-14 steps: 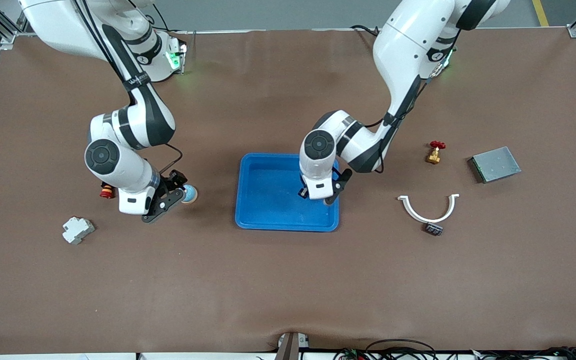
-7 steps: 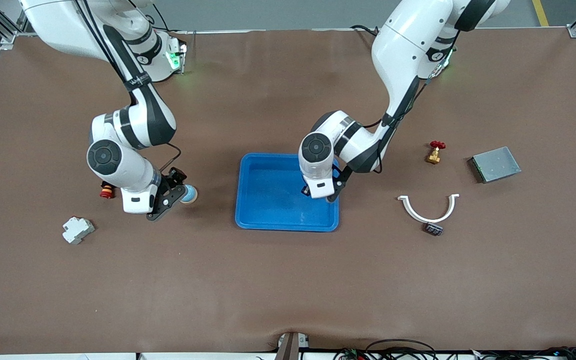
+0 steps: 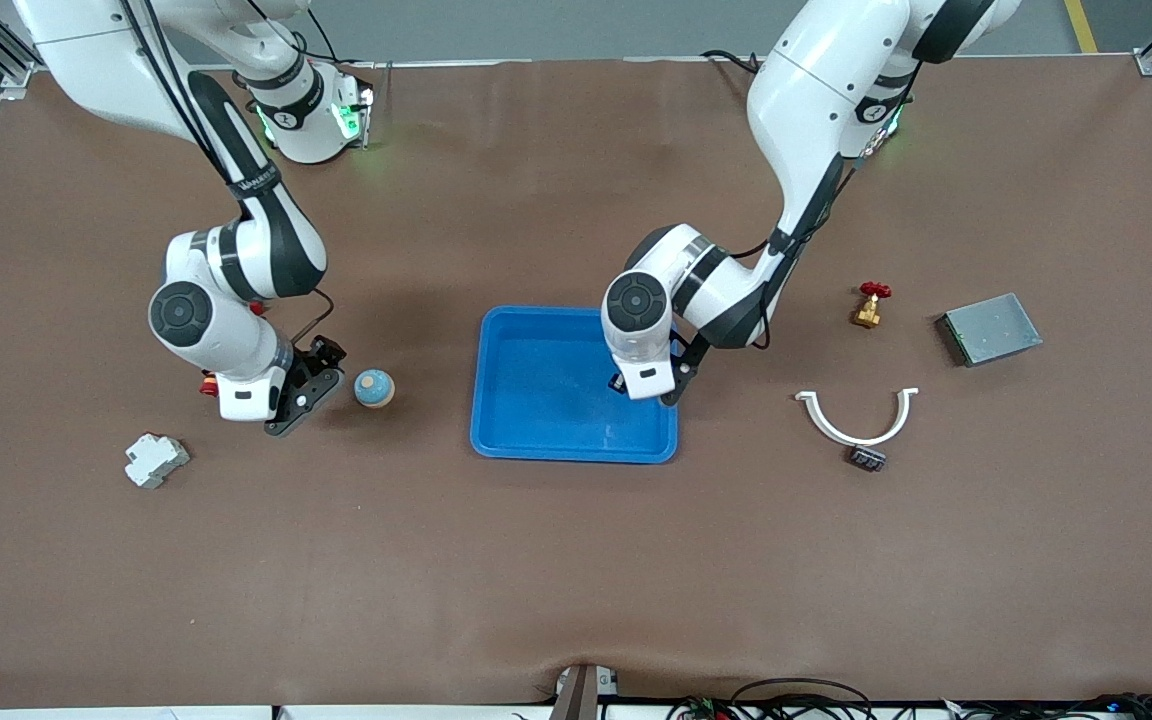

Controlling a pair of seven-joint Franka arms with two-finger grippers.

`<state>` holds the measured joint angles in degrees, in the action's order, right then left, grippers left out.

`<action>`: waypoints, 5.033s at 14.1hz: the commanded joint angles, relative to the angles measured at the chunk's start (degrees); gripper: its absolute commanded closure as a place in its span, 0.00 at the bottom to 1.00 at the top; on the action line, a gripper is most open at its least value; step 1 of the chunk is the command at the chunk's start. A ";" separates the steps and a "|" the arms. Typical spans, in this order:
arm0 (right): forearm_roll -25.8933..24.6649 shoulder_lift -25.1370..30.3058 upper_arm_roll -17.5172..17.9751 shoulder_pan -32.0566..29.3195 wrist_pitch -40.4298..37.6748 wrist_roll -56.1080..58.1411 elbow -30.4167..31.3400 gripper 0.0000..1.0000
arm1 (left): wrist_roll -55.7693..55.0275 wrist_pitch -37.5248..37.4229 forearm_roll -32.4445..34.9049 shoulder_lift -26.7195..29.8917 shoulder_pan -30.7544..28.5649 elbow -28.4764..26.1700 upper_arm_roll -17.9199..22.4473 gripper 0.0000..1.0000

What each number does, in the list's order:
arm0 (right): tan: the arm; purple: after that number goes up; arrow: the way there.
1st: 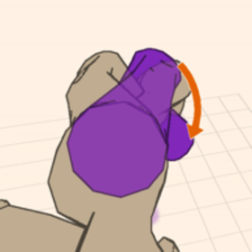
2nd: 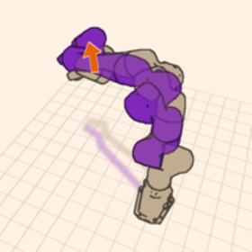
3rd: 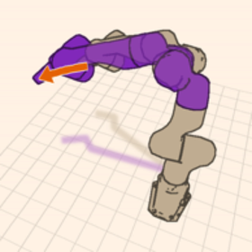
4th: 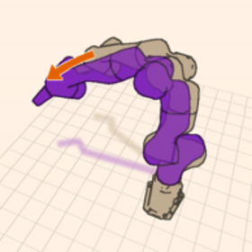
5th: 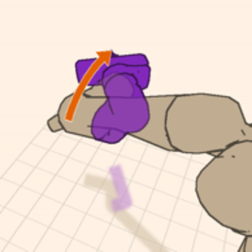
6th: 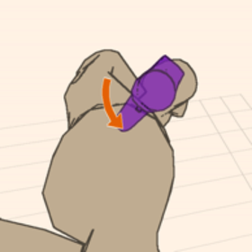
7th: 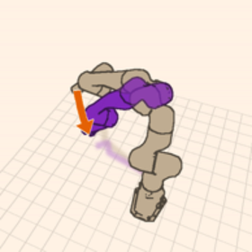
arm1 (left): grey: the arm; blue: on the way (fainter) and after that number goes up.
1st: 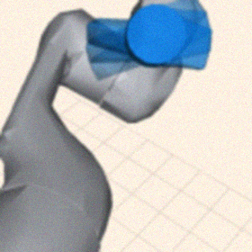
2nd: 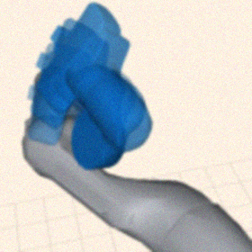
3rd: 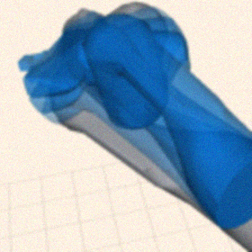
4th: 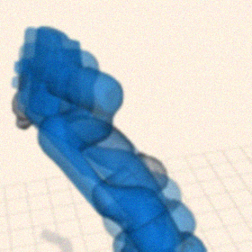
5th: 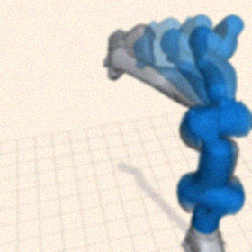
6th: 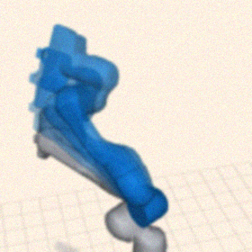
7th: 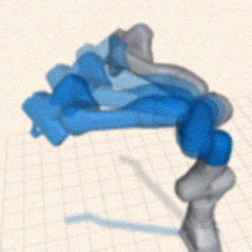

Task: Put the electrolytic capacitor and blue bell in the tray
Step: 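Place the capacitor in the tray while the right gripper grasps the bell, then grasp the second capacitor with the left gripper while the right gripper lifts the bell, then lower the blue bell into the tray while the left gripper carries the capacitor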

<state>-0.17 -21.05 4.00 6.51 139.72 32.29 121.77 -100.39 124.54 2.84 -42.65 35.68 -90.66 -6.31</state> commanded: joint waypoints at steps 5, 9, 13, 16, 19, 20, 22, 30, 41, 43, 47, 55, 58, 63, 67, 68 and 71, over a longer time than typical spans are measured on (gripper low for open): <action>-0.62 1.18 0.66 6.83 0.64 -16.35 0.84 0.00 | 3.80 -7.11 0.15 7.92 -4.82 1.62 0.86 0.00; -0.71 0.83 0.57 7.38 0.99 -17.62 0.40 0.00 | 11.17 -7.12 0.15 10.13 -12.55 1.71 0.95 0.00; -2.73 -0.13 0.39 5.45 2.74 -15.86 -0.13 0.00 | 23.98 -7.12 0.24 10.40 -21.95 1.27 1.04 0.00; -2.73 -2.07 0.48 5.71 5.30 -16.03 -0.04 0.00 | 29.11 -6.94 0.50 9.52 -29.60 -0.13 0.95 0.00; -2.73 -3.47 0.48 6.06 6.44 -16.12 -0.13 0.00 | 33.86 -5.02 6.73 7.94 -34.79 -2.06 0.78 0.00; -2.73 -3.82 0.48 6.23 6.53 -16.12 -0.13 0.00 | 34.82 -3.70 6.92 7.50 -35.85 -2.42 0.78 0.01; -2.73 -4.27 0.48 6.24 7.05 -16.12 -0.13 0.00 | 37.10 -2.11 6.92 6.53 -36.47 -2.86 0.78 0.10; -2.73 -6.20 0.48 6.15 8.02 -16.20 -0.04 0.00 | 35.09 2.81 4.90 4.07 -35.86 -3.12 0.34 0.25; -2.73 -6.29 0.48 5.62 7.15 -16.47 -0.13 0.72 | 33.42 6.86 3.49 1.61 -34.63 -2.86 0.25 0.50; -2.64 -5.76 0.57 5.62 6.45 -16.73 -0.91 0.79 | 33.42 7.82 3.40 0.99 -34.11 -2.77 0.25 0.51; -2.12 -3.48 0.92 6.32 -9.34 -21.72 -7.76 0.79 | 33.42 7.91 3.23 0.55 -33.84 -2.77 0.25 0.64; -1.77 -2.86 1.10 20.29 -11.05 -56.60 -12.34 0.79 | 33.95 7.74 3.58 1.43 -33.75 -2.33 0.16 1.00; -1.68 -3.73 1.19 23.45 -10.00 -66.36 -14.27 0.79 | 33.51 7.48 3.32 2.65 -31.91 -2.07 0.25 1.00; -1.59 -7.51 1.19 25.57 -1.13 -76.40 -14.54 0.79 | 25.36 7.21 3.23 3.63 -27.78 -0.23 -0.01 1.00; -1.59 -10.67 1.10 27.50 1.43 -78.96 -15.85 0.79 | 17.09 7.12 3.05 4.33 -23.22 1.27 -0.72 1.00; -1.59 -11.38 1.10 27.94 1.52 -78.96 -16.38 0.79 | 15.42 7.12 2.36 4.77 -22.42 1.79 -1.41 1.00; -1.59 -13.05 1.10 28.56 1.61 -78.96 -17.53 0.79 | 9.79 7.12 2.00 4.24 -19.52 3.90 -1.95 1.00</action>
<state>-1.56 -32.43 5.54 34.12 141.53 -45.52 106.39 -88.11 132.42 6.19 -38.93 14.72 -88.00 -8.38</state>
